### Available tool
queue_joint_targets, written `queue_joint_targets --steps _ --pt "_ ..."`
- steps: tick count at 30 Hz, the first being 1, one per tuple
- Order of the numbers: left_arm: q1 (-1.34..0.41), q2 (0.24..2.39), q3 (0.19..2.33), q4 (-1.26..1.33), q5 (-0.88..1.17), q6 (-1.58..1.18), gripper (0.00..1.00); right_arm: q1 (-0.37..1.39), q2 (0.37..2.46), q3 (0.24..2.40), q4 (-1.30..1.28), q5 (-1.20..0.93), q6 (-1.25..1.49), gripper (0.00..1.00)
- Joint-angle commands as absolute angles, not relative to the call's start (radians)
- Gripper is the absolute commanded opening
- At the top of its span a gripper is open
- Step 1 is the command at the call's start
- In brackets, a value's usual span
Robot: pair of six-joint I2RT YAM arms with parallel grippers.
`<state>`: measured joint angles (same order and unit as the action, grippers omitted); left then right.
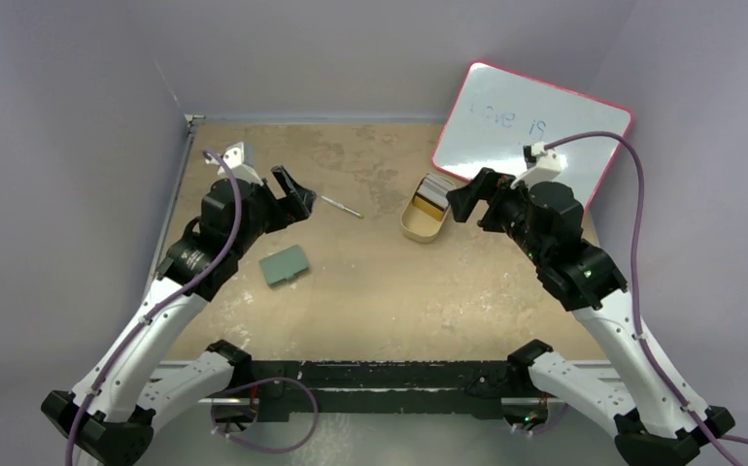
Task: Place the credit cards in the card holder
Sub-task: Move the card holder to the center of the board.
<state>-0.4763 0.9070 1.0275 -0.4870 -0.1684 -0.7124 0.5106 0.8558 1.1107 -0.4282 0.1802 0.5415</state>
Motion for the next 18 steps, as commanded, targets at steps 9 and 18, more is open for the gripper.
queue_joint_targets --steps 9,18 --pt "-0.472 1.087 1.041 -0.692 -0.444 -0.702 0.83 0.517 0.816 1.113 -0.389 0.195 0.565 0.99" --pt "-0.340 1.216 0.914 -0.656 -0.444 -0.756 0.82 0.517 0.821 1.103 -0.394 0.181 0.559 0.99"
